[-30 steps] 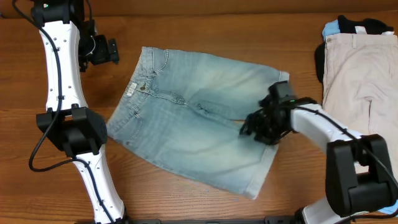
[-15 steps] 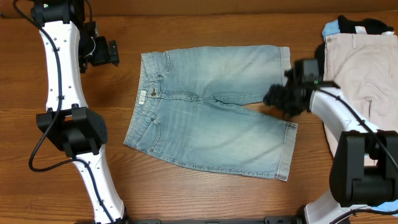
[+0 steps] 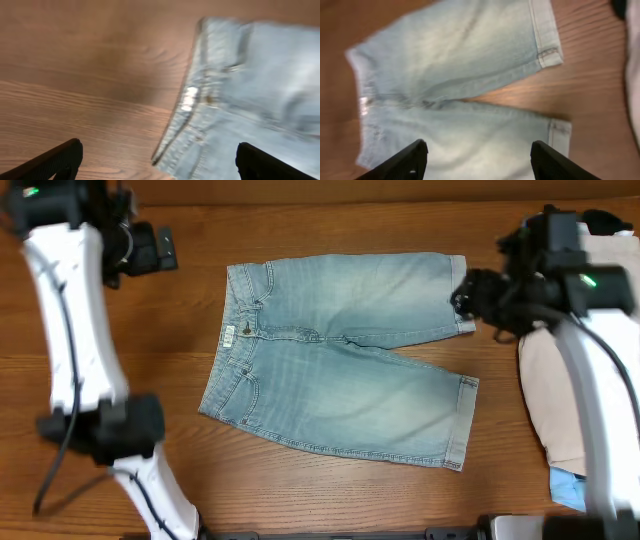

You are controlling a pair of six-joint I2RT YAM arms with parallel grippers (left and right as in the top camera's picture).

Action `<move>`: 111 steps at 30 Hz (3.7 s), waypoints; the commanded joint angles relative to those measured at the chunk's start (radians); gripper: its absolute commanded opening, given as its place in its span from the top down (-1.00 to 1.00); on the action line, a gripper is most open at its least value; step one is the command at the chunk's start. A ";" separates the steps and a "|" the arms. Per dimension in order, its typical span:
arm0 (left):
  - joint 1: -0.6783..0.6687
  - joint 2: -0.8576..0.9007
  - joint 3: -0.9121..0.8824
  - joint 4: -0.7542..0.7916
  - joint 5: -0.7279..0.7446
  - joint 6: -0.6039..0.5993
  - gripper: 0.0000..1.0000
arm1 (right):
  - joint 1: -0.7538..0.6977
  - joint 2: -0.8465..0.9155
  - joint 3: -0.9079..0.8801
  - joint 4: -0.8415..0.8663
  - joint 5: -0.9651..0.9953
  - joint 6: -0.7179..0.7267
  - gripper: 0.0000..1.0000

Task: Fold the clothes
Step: 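Move both grippers to the bottom edge and grasp the waistband and hem, then lift the bottom edge with both grippers and fold it up over the top half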

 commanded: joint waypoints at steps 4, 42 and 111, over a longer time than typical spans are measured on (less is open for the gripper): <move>-0.111 -0.340 -0.066 -0.005 0.026 -0.106 -1.00 | 0.016 -0.237 0.027 -0.163 0.024 0.070 -0.43; -0.212 -0.589 -1.723 0.858 -0.008 -1.020 -0.99 | 0.068 -0.285 -0.861 0.102 0.282 0.689 -1.00; -0.211 -0.584 -1.674 0.913 -0.066 -0.637 0.92 | 0.155 -0.316 -1.056 0.369 -0.011 0.618 0.92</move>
